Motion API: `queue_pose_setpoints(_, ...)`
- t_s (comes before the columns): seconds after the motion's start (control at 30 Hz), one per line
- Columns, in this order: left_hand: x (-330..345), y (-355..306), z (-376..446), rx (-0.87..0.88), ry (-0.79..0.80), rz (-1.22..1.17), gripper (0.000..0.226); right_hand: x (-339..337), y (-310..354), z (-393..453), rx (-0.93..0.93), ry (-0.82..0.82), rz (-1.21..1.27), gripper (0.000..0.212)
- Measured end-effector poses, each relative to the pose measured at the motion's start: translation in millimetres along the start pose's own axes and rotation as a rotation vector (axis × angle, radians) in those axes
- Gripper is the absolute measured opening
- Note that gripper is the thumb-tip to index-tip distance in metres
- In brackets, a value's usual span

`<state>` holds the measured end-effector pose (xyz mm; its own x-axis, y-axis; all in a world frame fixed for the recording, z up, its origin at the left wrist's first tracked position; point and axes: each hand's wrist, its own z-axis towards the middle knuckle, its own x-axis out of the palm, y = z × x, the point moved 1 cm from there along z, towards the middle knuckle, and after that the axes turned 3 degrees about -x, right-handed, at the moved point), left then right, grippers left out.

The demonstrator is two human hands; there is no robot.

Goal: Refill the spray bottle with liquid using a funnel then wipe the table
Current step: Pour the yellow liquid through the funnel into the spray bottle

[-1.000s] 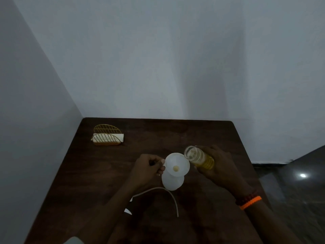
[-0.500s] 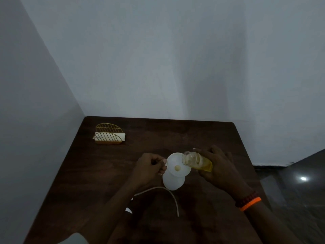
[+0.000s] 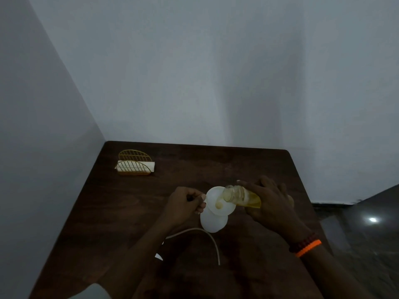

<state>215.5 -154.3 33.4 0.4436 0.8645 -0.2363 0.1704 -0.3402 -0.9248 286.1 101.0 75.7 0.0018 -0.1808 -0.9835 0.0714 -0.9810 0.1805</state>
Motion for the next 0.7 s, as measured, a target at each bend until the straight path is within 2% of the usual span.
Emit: queue_pose_setpoints(0.7,0.2,-4.2,-1.2,-0.015,0.003,-0.008,0.018,-2.3,2.1,2.7,-0.024,0.005,-0.018,0.075)
